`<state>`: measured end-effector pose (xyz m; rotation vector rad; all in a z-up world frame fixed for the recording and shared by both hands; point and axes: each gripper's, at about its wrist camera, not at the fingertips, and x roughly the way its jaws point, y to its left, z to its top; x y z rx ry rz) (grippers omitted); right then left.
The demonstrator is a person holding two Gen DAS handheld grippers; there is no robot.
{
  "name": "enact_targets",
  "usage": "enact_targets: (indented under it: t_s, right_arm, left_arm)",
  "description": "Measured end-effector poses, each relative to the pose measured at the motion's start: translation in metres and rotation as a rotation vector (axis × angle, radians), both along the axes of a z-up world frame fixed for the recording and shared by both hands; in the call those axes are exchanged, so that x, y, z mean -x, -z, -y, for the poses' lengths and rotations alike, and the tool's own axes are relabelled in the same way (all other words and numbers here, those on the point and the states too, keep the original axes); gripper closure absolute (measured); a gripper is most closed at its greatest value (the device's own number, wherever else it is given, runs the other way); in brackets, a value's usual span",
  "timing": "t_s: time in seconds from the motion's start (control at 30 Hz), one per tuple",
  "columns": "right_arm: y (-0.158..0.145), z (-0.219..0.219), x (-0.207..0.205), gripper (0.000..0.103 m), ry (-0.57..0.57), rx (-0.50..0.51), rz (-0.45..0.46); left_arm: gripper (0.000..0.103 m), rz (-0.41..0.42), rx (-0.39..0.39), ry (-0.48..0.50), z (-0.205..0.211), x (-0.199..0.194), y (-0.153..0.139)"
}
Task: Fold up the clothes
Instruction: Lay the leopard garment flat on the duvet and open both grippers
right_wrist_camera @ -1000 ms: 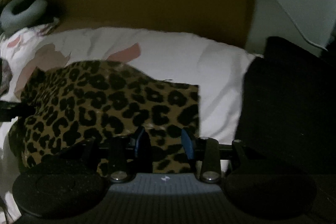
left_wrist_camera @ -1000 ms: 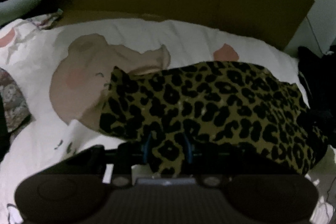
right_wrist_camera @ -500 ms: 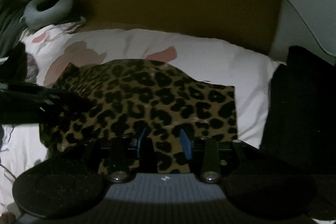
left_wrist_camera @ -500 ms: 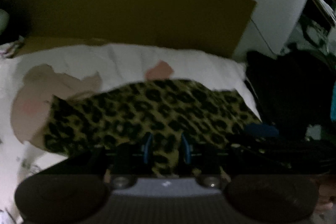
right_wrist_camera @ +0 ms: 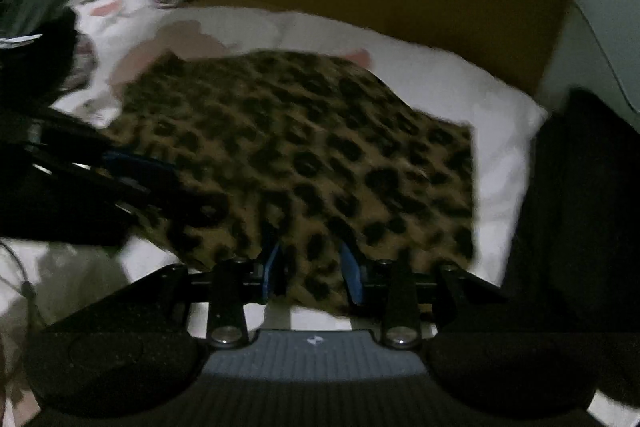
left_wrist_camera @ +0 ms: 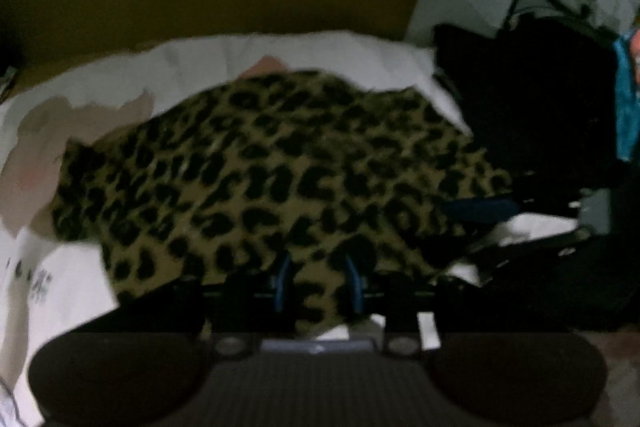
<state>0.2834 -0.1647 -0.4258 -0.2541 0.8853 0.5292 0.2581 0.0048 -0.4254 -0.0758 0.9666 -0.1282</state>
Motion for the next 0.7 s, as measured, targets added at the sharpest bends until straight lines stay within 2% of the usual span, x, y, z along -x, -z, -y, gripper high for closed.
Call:
enact_targets:
  t_s: [0.4,0.53,0.7]
  right_arm:
    - [0.002,0.046,0.0,0.064,0.148,0.027,-0.012]
    - [-0.01,0.043,0.005,0.064,0.143,-0.009,0.011]
    - [-0.015,0.017,0.01,0.064,0.058,-0.022,0.037]
  left_arm:
    - [0.075,-0.046,-0.029,-0.156,-0.057,0.022,0.005]
    - [0.076,-0.032,-0.03,-0.182,-0.064,0.034,-0.002]
    - [0.077,-0.045,-0.024,-0.187,-0.063,0.045,-0.004]
